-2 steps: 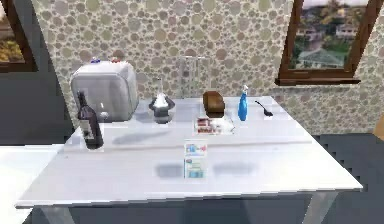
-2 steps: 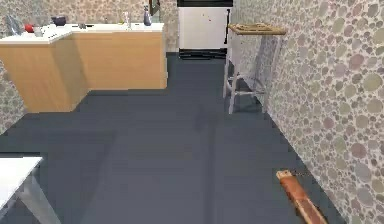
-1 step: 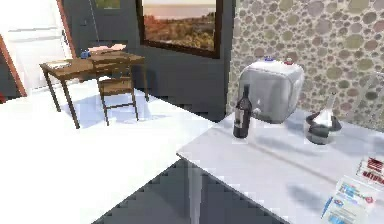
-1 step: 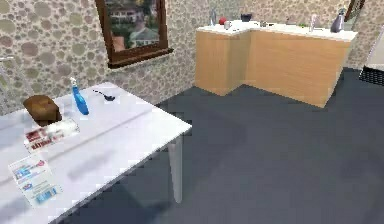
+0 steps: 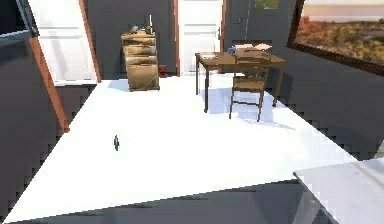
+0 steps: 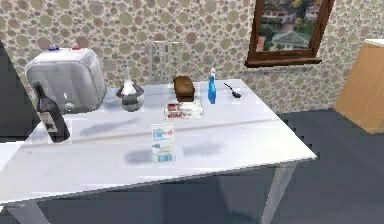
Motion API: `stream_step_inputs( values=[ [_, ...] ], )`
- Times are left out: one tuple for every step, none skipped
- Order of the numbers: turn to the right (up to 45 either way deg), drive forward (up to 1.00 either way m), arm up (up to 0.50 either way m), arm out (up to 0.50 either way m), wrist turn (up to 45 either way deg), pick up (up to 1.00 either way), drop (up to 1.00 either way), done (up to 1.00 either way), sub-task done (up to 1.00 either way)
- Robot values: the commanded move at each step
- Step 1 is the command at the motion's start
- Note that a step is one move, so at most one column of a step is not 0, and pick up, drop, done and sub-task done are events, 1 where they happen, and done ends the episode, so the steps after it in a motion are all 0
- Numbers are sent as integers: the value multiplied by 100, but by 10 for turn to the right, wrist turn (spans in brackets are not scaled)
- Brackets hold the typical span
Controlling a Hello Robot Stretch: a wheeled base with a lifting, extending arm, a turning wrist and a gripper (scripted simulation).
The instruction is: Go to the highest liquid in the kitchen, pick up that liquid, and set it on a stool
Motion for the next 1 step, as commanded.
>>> stream_step_inputs(
  values=[
    [0,0,50,0,0,0,0,0,0]
  ],
)
